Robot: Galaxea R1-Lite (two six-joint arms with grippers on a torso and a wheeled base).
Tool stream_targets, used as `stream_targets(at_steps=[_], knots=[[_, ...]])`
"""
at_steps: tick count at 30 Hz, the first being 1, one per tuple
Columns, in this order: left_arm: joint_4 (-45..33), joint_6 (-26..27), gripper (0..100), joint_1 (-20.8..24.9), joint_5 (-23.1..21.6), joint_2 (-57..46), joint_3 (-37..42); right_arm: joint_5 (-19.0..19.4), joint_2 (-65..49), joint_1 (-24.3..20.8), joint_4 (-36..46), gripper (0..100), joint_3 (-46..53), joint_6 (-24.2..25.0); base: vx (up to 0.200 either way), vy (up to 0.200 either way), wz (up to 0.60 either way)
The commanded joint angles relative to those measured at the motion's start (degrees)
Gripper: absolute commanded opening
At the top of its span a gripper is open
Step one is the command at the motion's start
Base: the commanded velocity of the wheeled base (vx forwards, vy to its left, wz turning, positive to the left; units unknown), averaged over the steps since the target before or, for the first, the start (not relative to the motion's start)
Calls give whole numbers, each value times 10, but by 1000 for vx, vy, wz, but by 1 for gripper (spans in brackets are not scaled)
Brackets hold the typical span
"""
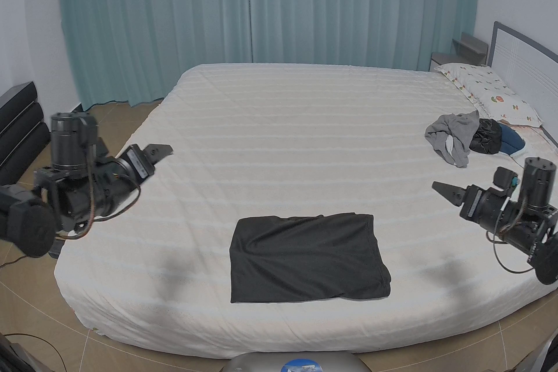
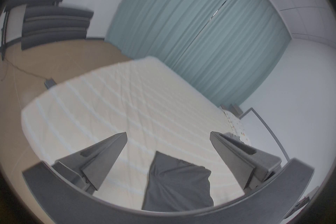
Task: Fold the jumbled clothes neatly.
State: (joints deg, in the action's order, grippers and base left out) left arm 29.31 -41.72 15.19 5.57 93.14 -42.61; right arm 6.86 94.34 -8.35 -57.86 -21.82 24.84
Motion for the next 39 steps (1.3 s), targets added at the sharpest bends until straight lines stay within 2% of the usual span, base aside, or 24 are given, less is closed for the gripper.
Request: stream_targets(at_steps=[1,4,5,8,9,11,13,20,25,29,32,36,39], knots=[[0,71,100,0,80,-206,85,-25,-210,42,15,100,85,-91,0,0,0],[-1,80,100,3,93,-234,101,-22,-233,53,26,100,98,-96,0,0,0],[-6,107,100,3,110,-285,129,-11,-283,67,46,100,115,-100,0,0,0],[-12,139,100,3,129,-331,148,3,-335,75,79,100,123,-101,0,0,0],[-22,161,100,3,143,-363,159,7,-374,78,117,100,125,-103,0,0,0],[-35,177,100,3,152,-384,164,8,-400,78,149,100,125,-109,0,0,0],[-67,197,100,3,158,-426,169,12,-462,76,216,100,122,-120,0,0,0],[-186,214,100,-2,160,-547,171,18,-642,74,434,100,115,-190,0,0,0],[-261,240,100,-15,173,-625,172,10,-752,82,557,100,102,-237,0,0,0],[-297,268,100,-45,176,-678,172,3,-827,99,662,100,77,-255,0,0,0],[-319,299,100,-89,174,-720,172,2,-872,99,731,100,51,-256,0,0,0],[-337,331,100,-118,173,-766,172,-1,-913,98,762,100,48,-262,0,0,0],[-345,374,100,-122,173,-826,174,-25,-943,86,774,100,54,-272,0,0,0]])
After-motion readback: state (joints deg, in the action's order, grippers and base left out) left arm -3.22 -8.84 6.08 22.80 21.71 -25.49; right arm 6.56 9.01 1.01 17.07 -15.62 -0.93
